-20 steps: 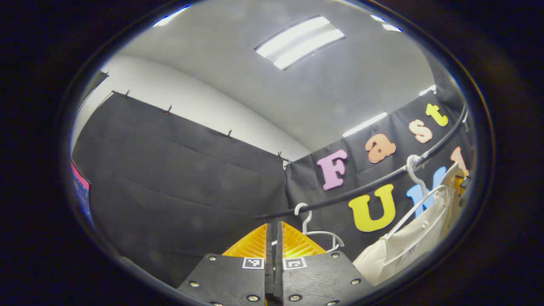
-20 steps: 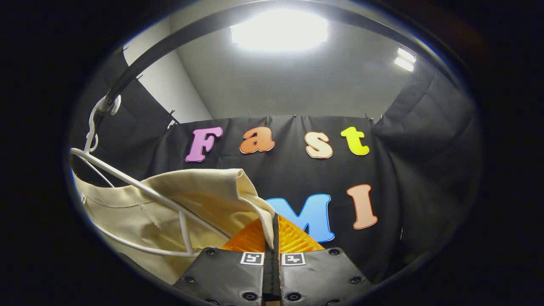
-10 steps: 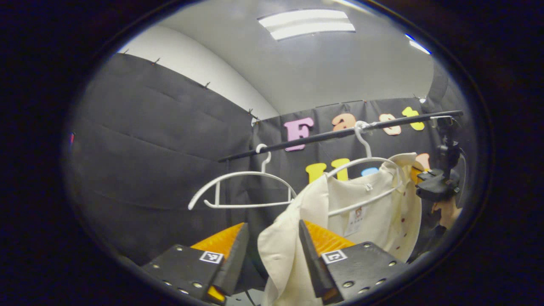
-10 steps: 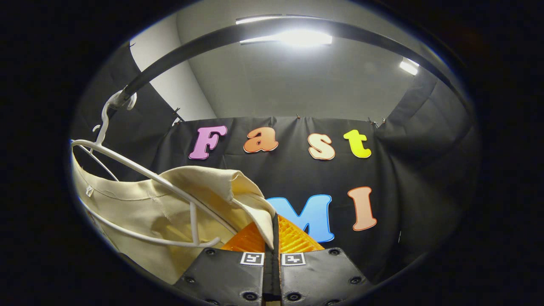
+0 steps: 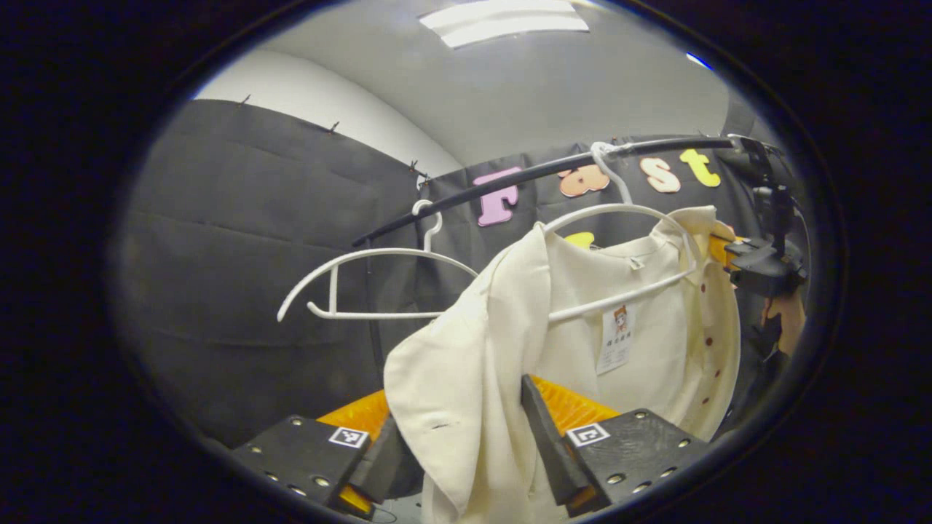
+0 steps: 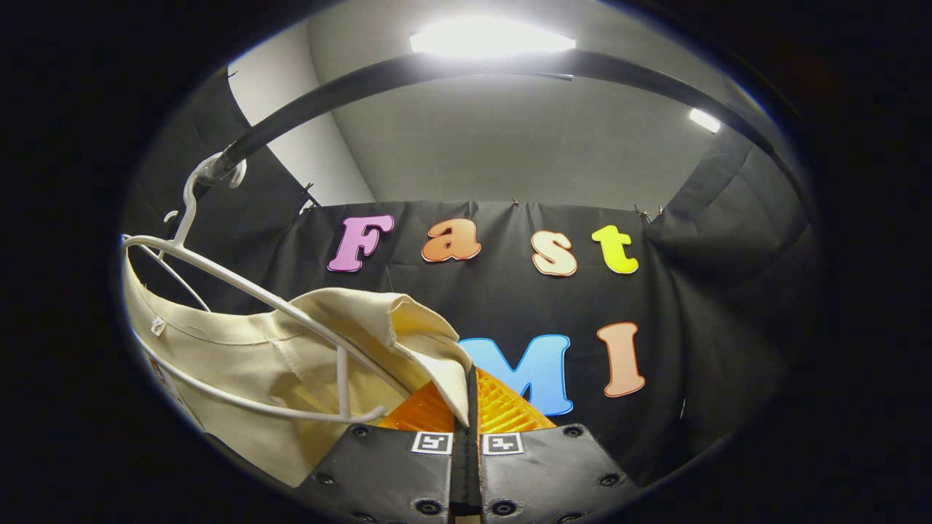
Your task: Grasp the clothes on the hanger with both hands and then place them into the laundry hamper below.
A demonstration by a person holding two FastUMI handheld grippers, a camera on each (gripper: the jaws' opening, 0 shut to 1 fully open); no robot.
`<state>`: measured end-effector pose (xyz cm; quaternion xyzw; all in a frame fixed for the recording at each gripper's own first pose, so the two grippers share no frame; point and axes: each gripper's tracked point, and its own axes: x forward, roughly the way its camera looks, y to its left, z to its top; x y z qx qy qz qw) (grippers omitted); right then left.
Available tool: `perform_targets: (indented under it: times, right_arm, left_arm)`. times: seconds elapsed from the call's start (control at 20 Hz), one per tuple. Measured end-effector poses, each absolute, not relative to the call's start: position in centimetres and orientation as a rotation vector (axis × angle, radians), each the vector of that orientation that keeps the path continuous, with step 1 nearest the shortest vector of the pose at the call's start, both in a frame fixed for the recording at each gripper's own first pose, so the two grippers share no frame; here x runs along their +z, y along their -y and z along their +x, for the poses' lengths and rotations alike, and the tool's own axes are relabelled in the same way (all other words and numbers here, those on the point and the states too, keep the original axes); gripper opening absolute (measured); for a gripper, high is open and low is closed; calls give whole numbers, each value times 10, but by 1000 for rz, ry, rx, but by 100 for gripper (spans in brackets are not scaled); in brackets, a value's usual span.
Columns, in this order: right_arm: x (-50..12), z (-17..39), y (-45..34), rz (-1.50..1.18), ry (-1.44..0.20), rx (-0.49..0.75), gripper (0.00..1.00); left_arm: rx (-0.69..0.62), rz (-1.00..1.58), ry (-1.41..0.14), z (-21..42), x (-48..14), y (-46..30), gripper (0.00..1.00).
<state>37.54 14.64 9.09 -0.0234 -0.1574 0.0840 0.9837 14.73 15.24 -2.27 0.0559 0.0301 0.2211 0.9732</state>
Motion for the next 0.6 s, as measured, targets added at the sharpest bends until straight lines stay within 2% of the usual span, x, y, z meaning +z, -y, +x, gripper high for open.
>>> perform_targets:
  times: [0.1, 0.15, 0.25, 0.6]
  right_arm:
    - [90, 375, -145, -50, 321, 169, 0]
    - [90, 376, -144, -53, 322, 167, 1]
    - [89, 377, -142, -58, 325, 162, 1]
    - [96, 383, -142, -50, 345, 156, 1]
  left_arm:
    - [460, 145, -69, 146, -20, -152, 39]
    - [484, 161, -71, 143, -18, -154, 20]
    - [512, 192, -58, 142, -11, -157, 6]
    - [582, 289, 29, 112, 49, -174, 4]
